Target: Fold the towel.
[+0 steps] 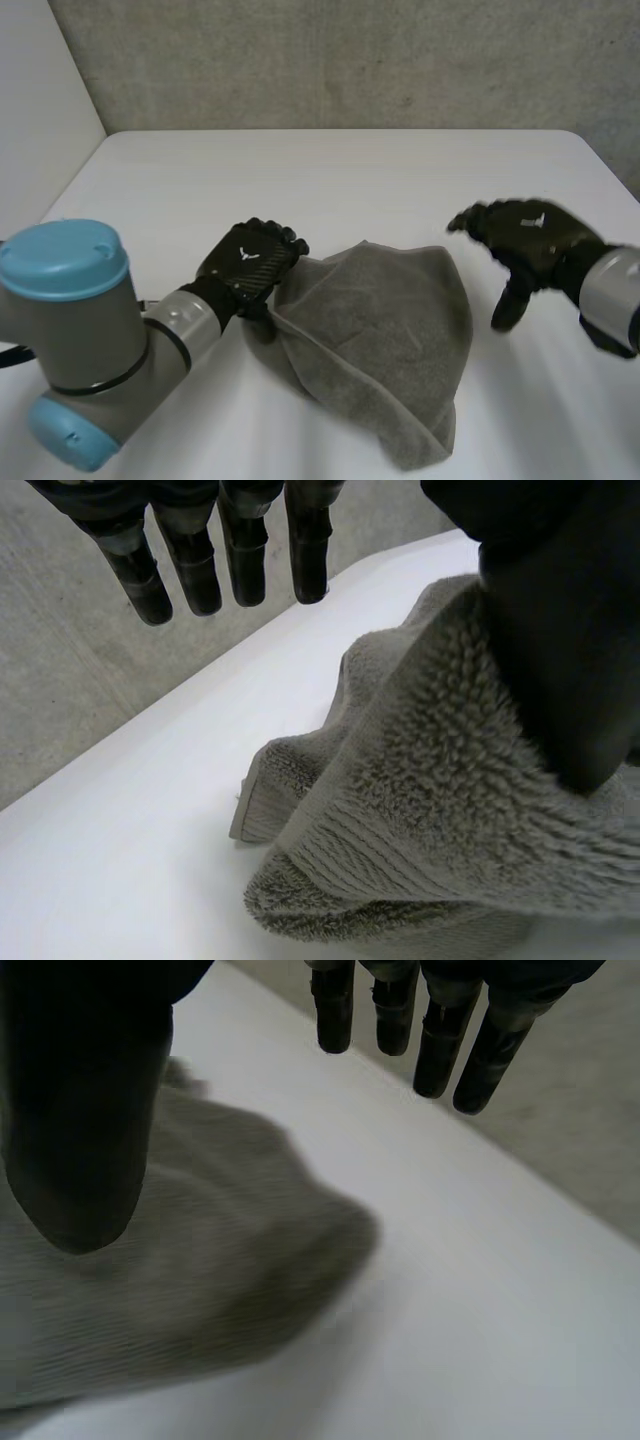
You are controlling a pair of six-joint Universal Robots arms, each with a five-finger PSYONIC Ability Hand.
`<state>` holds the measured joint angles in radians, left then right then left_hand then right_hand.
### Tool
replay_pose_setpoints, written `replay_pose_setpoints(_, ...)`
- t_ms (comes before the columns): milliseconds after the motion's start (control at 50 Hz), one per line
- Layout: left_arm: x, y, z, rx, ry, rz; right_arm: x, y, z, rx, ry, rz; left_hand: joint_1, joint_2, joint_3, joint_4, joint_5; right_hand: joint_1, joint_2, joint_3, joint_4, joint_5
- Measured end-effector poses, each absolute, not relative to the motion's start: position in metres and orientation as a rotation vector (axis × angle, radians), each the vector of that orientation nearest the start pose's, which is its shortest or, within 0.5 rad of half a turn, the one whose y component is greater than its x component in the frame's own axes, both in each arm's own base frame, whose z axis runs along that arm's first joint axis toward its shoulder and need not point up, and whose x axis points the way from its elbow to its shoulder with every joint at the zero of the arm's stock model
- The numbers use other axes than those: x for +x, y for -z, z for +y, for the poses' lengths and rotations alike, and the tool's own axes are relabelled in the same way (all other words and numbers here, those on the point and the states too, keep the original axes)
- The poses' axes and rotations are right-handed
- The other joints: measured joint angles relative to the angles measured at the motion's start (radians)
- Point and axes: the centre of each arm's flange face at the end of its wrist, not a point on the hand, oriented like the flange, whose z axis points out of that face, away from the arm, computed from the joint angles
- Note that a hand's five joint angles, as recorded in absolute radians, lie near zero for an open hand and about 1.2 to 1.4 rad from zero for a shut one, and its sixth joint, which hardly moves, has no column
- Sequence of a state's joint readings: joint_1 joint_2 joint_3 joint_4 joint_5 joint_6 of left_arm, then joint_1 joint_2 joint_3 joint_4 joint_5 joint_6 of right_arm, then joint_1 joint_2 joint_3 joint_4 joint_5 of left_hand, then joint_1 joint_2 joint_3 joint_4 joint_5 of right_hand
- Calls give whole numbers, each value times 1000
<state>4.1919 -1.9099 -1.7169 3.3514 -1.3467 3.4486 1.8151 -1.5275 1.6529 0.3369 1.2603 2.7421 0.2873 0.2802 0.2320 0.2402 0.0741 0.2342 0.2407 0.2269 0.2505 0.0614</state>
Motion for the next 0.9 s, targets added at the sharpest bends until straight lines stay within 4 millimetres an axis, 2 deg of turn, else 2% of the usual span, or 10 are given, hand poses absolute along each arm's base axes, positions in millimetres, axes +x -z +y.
replay_pose_setpoints(120,-293,-174,-200,1396,2028,2474,218,-235,-189,-1026,1358,2286,0,0,0,0,19,0,0,0,0,0)
replay_pose_setpoints(220,-292,-164,-193,1450,1982,2521,218,-220,-179,-1009,1267,2297,66,72,0,0,111,0,0,0,0,0)
replay_pose_setpoints(280,-293,-155,-190,1473,1943,2552,218,-212,-174,-994,1232,2307,273,284,0,0,323,0,0,0,0,0)
replay_pose_setpoints(300,-293,-152,-190,1480,1928,2562,218,-209,-173,-986,1221,2312,437,450,0,0,479,0,0,0,0,0)
replay_pose_setpoints(360,-293,-146,-190,1487,1902,2580,218,-201,-171,-958,1187,2327,741,753,0,0,779,0,0,0,0,0)
replay_pose_setpoints(480,-294,-146,-193,1483,1907,2575,219,-188,-172,-896,1124,2356,992,1014,0,0,1054,0,0,0,0,0)
replay_pose_setpoints(560,-297,-156,-200,1463,1966,2536,224,-181,-172,-856,1095,2355,992,1015,0,0,1059,0,0,0,0,0)
replay_pose_setpoints(660,-302,-181,-214,1400,2097,2470,235,-177,-167,-842,1072,2323,992,1015,0,0,1059,0,0,0,0,0)
replay_pose_setpoints(760,-305,-211,-237,1238,2255,2452,250,-179,-160,-830,1048,2273,993,1015,0,0,1059,0,0,0,0,0)
replay_pose_setpoints(900,-298,-230,-267,985,2341,2505,268,-175,-155,-824,1024,2242,995,1015,0,0,1059,29,20,0,0,25)
